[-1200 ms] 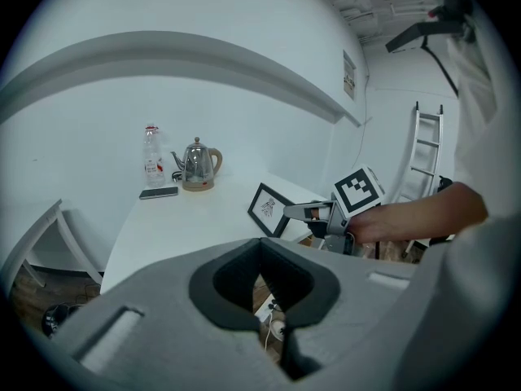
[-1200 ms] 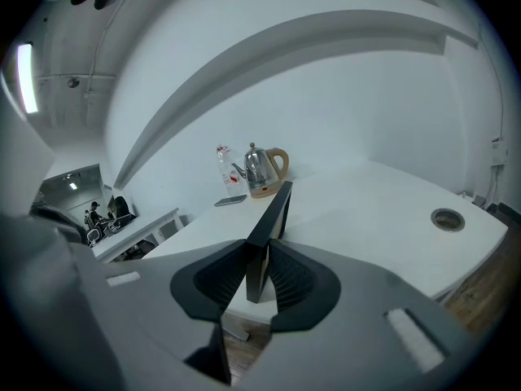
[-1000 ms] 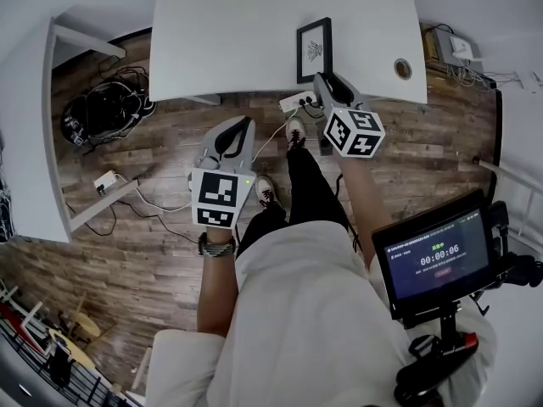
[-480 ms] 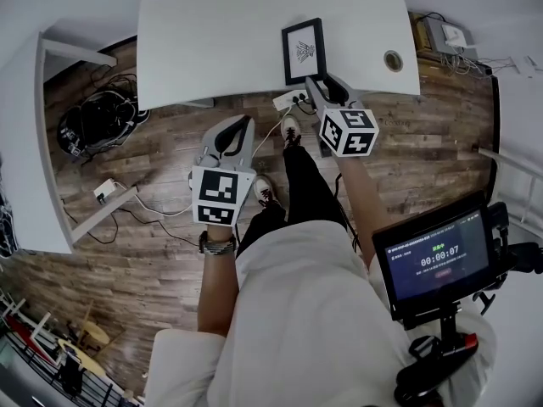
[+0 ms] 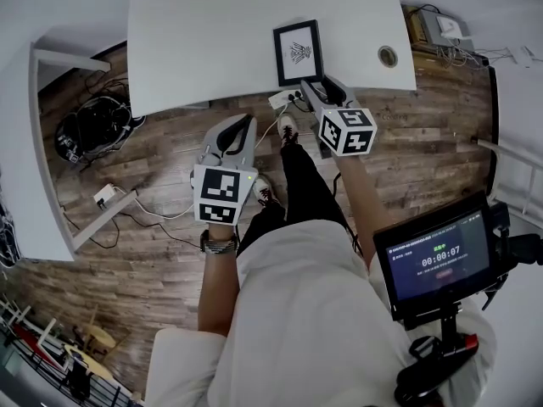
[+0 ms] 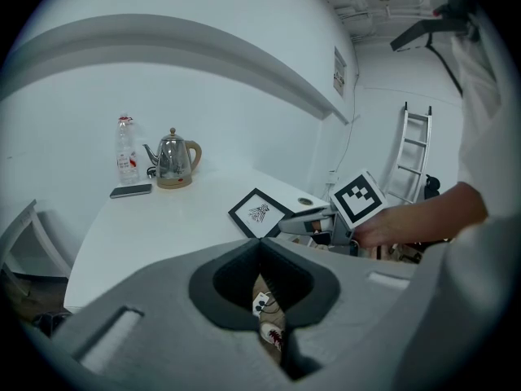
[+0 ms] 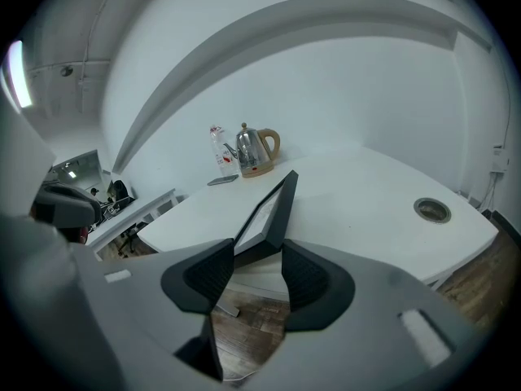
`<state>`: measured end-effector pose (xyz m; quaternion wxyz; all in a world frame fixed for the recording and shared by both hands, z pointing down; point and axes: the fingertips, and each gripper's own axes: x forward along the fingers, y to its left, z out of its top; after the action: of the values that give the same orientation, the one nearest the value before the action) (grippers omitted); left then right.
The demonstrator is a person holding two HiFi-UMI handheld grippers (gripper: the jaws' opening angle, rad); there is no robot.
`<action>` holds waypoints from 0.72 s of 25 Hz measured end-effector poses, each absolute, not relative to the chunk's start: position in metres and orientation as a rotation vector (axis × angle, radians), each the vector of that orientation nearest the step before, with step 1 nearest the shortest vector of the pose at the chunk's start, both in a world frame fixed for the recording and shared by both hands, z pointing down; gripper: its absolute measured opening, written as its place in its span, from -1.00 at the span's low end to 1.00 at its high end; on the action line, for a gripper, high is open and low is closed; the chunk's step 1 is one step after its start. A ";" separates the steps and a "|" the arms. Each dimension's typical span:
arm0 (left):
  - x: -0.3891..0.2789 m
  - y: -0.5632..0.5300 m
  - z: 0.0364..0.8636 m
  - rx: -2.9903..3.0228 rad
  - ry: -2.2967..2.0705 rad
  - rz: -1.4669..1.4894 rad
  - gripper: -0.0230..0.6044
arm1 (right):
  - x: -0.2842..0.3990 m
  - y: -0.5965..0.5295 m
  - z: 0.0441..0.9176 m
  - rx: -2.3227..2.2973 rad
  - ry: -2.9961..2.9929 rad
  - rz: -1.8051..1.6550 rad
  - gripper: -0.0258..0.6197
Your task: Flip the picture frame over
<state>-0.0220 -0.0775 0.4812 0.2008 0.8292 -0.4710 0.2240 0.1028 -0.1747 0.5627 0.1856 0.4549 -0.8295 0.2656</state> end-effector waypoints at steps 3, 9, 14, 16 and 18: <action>-0.020 -0.077 0.482 2.316 -1.307 0.623 -0.92 | 0.106 -0.173 0.568 1.281 -2.328 0.759 -0.29; -0.019 -0.076 0.483 2.317 -1.292 0.624 -0.92 | 0.110 -0.168 0.579 1.239 -2.267 0.771 -0.20; -0.018 -0.074 0.483 2.318 -1.288 0.627 -0.92 | 0.114 -0.159 0.590 1.209 -2.229 0.772 -0.21; -0.018 -0.074 0.483 2.317 -1.290 0.629 -0.92 | 0.114 -0.158 0.591 1.208 -2.229 0.768 -0.21; -0.019 -0.074 0.484 2.316 -1.291 0.630 -0.92 | 0.114 -0.159 0.590 1.211 -2.229 0.763 -0.21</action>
<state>-0.0185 -0.0742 0.4839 0.2067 0.8314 -0.4635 0.2262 0.1144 -0.1587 0.5897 0.2438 0.4433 -0.8161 0.2792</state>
